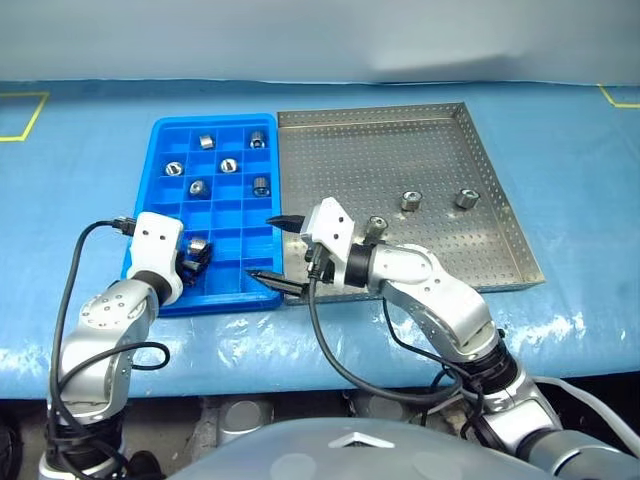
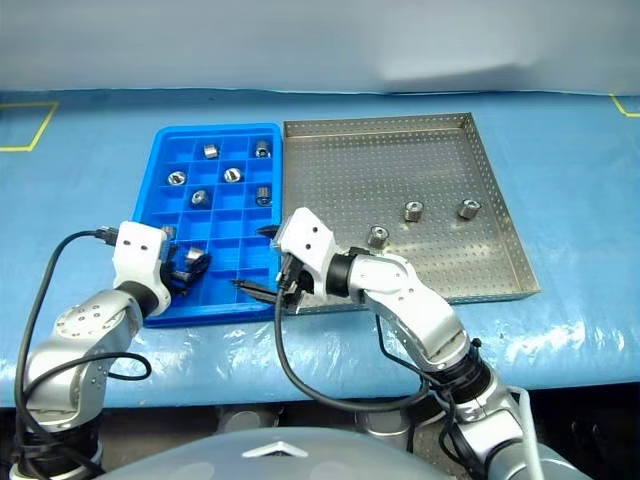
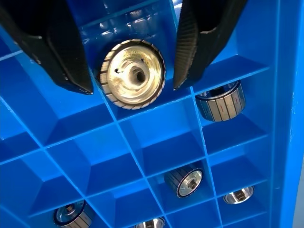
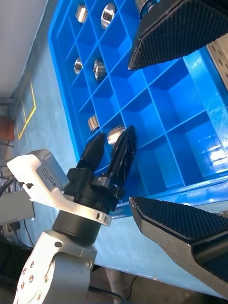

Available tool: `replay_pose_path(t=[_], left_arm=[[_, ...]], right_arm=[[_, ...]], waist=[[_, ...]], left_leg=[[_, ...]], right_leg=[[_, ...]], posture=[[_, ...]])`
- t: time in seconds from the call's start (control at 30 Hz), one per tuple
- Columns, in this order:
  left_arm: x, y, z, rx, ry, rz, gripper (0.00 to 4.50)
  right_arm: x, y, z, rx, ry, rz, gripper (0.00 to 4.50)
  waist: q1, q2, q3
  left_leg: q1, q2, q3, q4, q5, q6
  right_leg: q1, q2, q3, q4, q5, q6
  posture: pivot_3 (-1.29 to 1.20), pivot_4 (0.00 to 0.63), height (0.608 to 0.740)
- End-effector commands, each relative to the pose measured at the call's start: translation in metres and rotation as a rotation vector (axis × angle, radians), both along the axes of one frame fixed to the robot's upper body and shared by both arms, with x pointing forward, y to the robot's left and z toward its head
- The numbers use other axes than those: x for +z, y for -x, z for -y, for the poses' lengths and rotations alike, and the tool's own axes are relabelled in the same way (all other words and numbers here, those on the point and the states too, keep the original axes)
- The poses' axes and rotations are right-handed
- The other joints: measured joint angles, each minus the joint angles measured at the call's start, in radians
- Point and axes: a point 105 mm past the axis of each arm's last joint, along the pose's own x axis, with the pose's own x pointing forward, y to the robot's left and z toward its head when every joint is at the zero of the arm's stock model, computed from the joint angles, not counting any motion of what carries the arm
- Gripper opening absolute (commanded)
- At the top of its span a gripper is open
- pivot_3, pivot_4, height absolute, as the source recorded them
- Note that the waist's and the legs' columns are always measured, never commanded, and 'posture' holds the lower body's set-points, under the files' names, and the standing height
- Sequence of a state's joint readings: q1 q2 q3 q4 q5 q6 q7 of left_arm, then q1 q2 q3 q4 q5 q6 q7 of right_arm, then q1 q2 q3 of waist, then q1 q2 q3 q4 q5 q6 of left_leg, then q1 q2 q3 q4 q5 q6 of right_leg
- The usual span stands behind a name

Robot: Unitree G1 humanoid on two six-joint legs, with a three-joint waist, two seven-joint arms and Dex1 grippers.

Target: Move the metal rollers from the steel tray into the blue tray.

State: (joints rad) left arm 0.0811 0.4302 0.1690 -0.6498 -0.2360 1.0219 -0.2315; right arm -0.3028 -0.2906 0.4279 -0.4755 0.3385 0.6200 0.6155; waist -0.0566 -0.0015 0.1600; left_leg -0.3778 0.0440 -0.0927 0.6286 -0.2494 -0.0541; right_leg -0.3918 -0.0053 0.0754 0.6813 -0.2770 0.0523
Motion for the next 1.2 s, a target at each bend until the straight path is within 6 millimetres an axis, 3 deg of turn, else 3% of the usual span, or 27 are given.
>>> replay_pose_path(t=[0.03, 0.23, 0.33, 0.43, 0.7, 0.9, 1.1, 1.2], left_arm=[[0.016, -0.006, 0.009, -0.024, 0.046, 0.066, 4.48], [0.062, -0.02, 0.053, -0.248, 0.208, 0.251, 4.48], [0.07, -0.029, 0.074, -0.381, 0.222, 0.257, 4.48], [0.065, -0.035, 0.099, -0.555, 0.196, 0.201, 4.48], [0.041, -0.044, 0.14, -0.888, 0.134, 0.054, 4.48], [0.021, -0.048, 0.168, -1.043, 0.093, -0.045, 4.48], [0.002, -0.053, 0.178, -1.12, 0.026, -0.132, 4.48], [-0.008, -0.054, 0.177, -1.137, -0.037, -0.17, 3.87]], right_arm=[[0.011, 0.002, 0.003, -0.014, -0.03, 0.038, 4.5], [0.017, -0.003, 0.021, -0.086, -0.038, 0.049, 4.5], [0.014, -0.008, 0.04, -0.157, -0.022, 0.042, 4.5], [0.009, -0.011, 0.063, -0.244, 0.004, 0.025, 4.5], [-0.014, -0.006, 0.104, -0.402, 0.075, -0.047, 4.5], [-0.021, 0.001, 0.112, -0.483, 0.065, -0.081, 4.5], [-0.022, 0.004, 0.112, -0.513, 0.053, -0.087, 4.5], [-0.02, 0.004, 0.112, -0.525, 0.048, -0.078, 4.5]], waist=[[-0.004, 0.0, 0.0], [-0.008, 0.0, 0.0], [-0.009, 0.0, 0.0], [-0.013, 0.0, 0.0], [-0.045, 0.0, 0.0], [-0.082, 0.0, 0.0], [-0.118, 0.0, 0.0], [-0.134, 0.0, 0.0]], left_leg=[[0.0, 0.0, 0.0, 0.0, 0.0, 0.0], [0.0, 0.0, 0.0, 0.0, 0.001, -0.002], [-0.001, 0.0, 0.0, 0.0, 0.001, -0.002], [-0.001, -0.001, 0.0, 0.0, 0.001, -0.002], [-0.001, -0.001, 0.001, -0.001, 0.001, -0.001], [-0.001, -0.001, 0.002, 0.0, 0.001, -0.001], [-0.001, 0.0, 0.002, -0.001, 0.0, -0.001], [-0.001, 0.0, 0.002, 0.0, 0.0, -0.001]], right_leg=[[0.0, 0.0, 0.0, 0.0, 0.0, 0.0], [0.0, 0.0, 0.0, 0.0, 0.0, 0.0], [0.0, 0.0, 0.0, -0.001, 0.0, 0.0], [0.0, 0.0, 0.0, -0.001, 0.0, 0.0], [-0.001, 0.001, 0.001, -0.001, 0.0, 0.0], [-0.001, 0.001, 0.002, -0.001, -0.001, 0.002], [-0.001, 0.002, 0.003, -0.001, -0.002, 0.003], [-0.001, 0.002, 0.004, -0.001, -0.003, 0.004]], posture=[[-0.03, 0.15, 0.74], [-0.05, 0.15, 0.74], [-0.06, 0.15, 0.74], [-0.08, 0.15, 0.74], [-0.16, 0.15, 0.74], [-0.23, 0.15, 0.74], [-0.26, 0.15, 0.74], [-0.27, 0.15, 0.74]])
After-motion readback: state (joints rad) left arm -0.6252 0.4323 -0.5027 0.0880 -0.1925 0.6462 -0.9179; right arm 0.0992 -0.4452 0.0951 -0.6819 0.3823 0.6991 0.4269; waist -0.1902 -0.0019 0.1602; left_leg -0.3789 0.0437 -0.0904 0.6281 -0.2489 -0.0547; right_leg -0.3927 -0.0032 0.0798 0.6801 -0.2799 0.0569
